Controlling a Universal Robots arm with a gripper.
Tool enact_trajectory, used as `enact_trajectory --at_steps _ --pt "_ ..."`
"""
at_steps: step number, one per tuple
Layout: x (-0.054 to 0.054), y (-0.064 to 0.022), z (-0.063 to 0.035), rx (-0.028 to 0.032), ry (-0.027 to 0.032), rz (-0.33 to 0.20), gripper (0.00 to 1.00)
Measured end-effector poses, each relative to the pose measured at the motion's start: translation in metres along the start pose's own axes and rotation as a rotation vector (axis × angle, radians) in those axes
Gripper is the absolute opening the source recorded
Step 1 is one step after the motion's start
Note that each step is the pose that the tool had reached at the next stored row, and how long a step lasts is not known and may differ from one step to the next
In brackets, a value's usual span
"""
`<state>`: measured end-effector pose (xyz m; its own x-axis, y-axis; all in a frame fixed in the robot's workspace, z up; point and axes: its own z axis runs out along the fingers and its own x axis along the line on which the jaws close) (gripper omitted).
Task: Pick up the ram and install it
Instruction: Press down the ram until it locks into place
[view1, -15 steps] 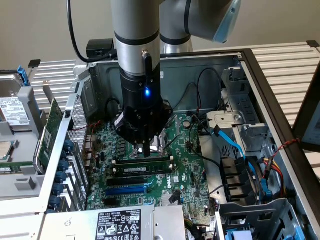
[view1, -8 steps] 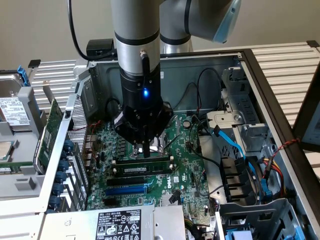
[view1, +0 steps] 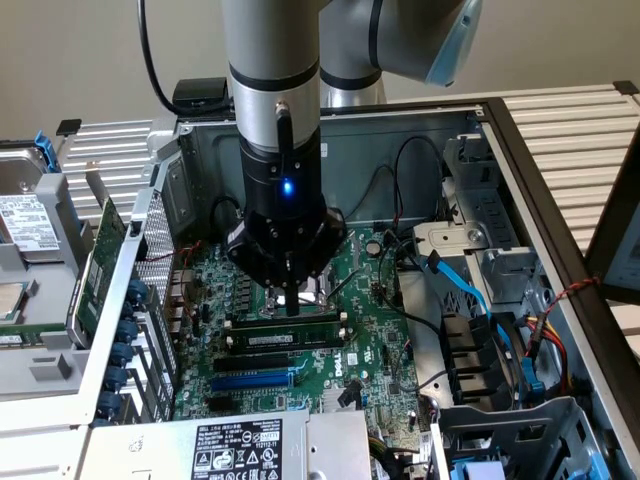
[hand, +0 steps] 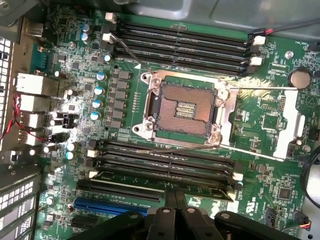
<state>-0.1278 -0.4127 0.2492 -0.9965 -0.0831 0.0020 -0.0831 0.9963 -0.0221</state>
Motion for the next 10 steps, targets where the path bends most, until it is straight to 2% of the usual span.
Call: enact_trajectory --at_steps 7,10 --pt "0.0000 0.0000 0.0001 0.0022 0.0023 0.085 0.11" --pt "-0.0001 -0.0001 0.0001 0.0026 0.0029 0.094 0.11"
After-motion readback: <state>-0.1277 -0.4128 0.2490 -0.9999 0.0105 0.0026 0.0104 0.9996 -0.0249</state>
